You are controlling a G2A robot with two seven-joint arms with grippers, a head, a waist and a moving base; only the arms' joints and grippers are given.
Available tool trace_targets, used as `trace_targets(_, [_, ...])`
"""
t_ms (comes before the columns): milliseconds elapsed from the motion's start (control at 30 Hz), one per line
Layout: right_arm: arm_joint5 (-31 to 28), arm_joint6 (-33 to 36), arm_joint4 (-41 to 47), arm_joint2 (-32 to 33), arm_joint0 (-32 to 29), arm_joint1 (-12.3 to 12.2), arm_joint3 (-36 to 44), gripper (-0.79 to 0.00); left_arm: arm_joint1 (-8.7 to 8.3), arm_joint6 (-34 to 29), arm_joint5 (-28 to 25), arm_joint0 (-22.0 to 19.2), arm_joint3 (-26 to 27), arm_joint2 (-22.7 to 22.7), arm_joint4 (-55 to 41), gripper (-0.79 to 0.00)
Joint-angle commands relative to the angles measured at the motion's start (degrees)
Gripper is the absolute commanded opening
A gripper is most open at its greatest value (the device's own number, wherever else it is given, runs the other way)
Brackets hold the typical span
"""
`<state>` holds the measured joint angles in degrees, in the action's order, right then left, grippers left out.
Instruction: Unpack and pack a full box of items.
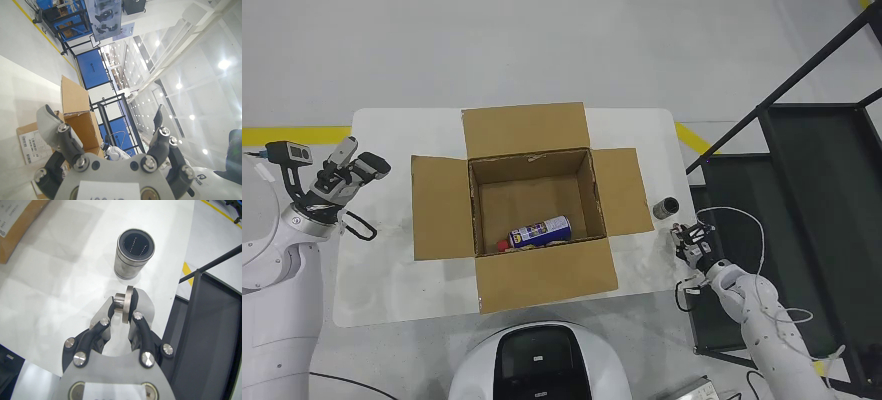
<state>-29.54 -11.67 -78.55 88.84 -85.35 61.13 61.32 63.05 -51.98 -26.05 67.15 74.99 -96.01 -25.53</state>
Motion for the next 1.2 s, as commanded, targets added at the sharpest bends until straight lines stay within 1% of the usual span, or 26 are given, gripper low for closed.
trace_targets(0, [-0.32, 0.69, -0.01, -0.13, 0.44, -0.03, -0.5, -0.785, 0.0, 0.0, 0.0, 0.0, 0.0, 0.0, 0.0, 0.0])
trace_targets(233, [-1.48, 0.72, 1.37, -0.88, 1.86, 0.11, -1.69, -0.785, 0.0, 0.0, 0.0, 0.0, 0.0, 0.0, 0.0, 0.0])
trace_targets(467, [-4.24, 0.2, 3.59, -0.89, 2.44, 0.06, -2.65, -0.785, 0.0, 0.0, 0.0, 0.0, 0.0, 0.0, 0.0, 0.0])
trace_targets(633, [-7.07, -0.4, 6.86, -0.56, 2.69, 0.06, -4.23, -0.785, 0.0, 0.0, 0.0, 0.0, 0.0, 0.0, 0.0, 0.0])
trace_targets(733, [-9.9, -0.6, 9.06, -0.01, 2.38, -0.07, -5.0, -0.785, 0.0, 0.0, 0.0, 0.0, 0.0, 0.0, 0.0, 0.0])
trace_targets(833, [-14.02, 0.0, 10.96, 0.73, 1.67, -0.39, -4.78, -0.785, 0.0, 0.0, 0.0, 0.0, 0.0, 0.0, 0.0, 0.0])
trace_targets(933, [-19.26, -0.97, 13.87, 1.84, 0.37, -0.72, -3.35, -0.785, 0.0, 0.0, 0.0, 0.0, 0.0, 0.0, 0.0, 0.0])
trace_targets(1000, [-22.15, -2.17, 14.95, 2.78, -0.71, -1.0, -1.74, -0.785, 0.0, 0.0, 0.0, 0.0, 0.0, 0.0, 0.0, 0.0])
trace_targets(1167, [-24.86, -4.03, 15.03, 4.87, -4.04, -1.58, 5.28, -0.785, 0.0, 0.0, 0.0, 0.0, 0.0, 0.0, 0.0, 0.0])
